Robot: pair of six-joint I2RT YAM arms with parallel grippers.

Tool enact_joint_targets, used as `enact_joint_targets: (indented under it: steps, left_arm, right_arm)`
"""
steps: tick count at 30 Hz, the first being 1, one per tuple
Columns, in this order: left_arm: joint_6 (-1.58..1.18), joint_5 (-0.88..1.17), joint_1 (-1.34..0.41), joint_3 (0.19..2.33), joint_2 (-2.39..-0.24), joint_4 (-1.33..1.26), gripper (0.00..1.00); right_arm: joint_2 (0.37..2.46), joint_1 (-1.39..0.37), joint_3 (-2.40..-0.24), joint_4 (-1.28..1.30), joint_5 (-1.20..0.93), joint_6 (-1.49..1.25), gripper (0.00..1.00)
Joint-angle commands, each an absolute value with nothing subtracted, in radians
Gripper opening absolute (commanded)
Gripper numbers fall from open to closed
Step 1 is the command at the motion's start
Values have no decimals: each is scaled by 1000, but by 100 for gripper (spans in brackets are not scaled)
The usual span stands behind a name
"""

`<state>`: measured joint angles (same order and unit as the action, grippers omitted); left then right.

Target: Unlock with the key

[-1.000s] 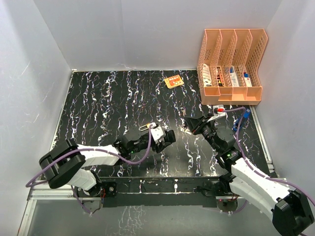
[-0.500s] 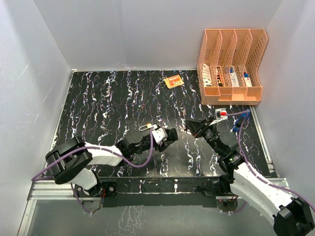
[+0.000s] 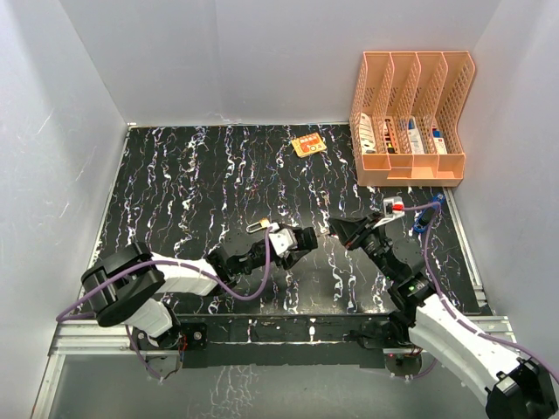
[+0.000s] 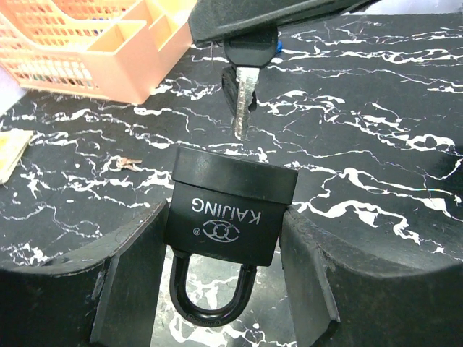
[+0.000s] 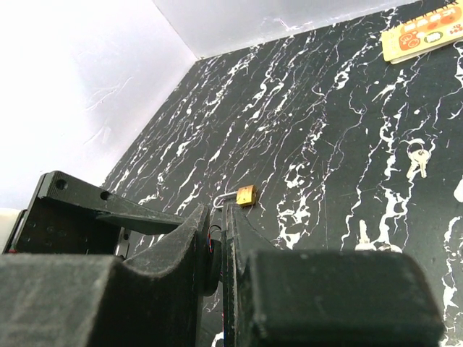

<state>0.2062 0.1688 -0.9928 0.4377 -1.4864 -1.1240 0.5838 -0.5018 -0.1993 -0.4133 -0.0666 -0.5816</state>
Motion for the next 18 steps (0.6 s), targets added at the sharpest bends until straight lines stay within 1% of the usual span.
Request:
enact_joint_targets:
  steps: [1,5,7,10,18]
  left_arm:
    - [262,247,-1002,413,-1481,-1337,0]
    - [387,303,-1006,327,-1535,-1564,0]
    - [455,299,-1009,291,-1577,-1678,0]
    - [541,274,-1020,268,-1633,-1776,0]
    - [564,250,-1028,298,-1656,-1771,0]
  right_arm:
    - [541,-500,-191,-453,-70,-578,0]
    - [497,-500,-173,-446,-52,-557,0]
    - [476,-500,-167,-435,-42,-548,0]
    - [450,-500,-157,-432,-44,-530,0]
    - [426,-500,-98,-497,-94,-460,0]
